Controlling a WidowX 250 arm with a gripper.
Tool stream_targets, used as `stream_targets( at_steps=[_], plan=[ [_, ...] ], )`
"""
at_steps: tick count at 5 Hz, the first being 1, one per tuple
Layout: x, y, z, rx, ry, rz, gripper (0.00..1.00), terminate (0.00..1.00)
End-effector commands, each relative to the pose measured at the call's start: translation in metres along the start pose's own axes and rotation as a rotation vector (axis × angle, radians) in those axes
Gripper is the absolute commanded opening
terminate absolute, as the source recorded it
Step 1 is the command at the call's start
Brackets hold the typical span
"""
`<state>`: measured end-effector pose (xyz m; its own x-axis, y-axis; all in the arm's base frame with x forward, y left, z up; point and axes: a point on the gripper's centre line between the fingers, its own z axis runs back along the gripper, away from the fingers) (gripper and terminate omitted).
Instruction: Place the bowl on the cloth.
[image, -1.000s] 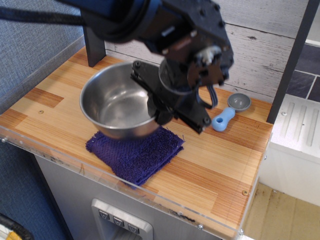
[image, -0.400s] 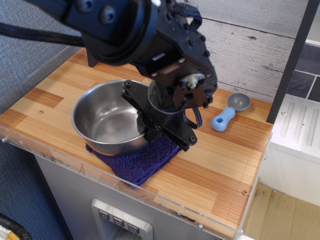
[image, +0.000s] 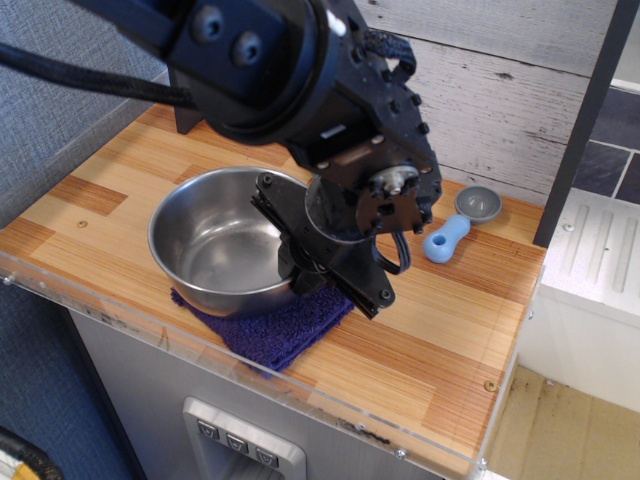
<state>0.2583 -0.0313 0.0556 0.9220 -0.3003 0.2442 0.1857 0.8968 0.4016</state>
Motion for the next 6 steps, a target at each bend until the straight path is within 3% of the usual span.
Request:
stream_targets(
  at_steps=[1,3,5,6],
  plan=[
    [0.0,0.001,0.013,0.005,-0.009,0.022,1.0,0.0],
    [0.003,0.003,0.015,0.006,-0.016,0.033,1.0,0.0],
    [0.009,0.009,0.031,-0.04,-0.063,0.024,1.0,0.0],
    [0.014,0.019,0.053,-0.15,-0.13,0.074,1.0,0.0]
  ],
)
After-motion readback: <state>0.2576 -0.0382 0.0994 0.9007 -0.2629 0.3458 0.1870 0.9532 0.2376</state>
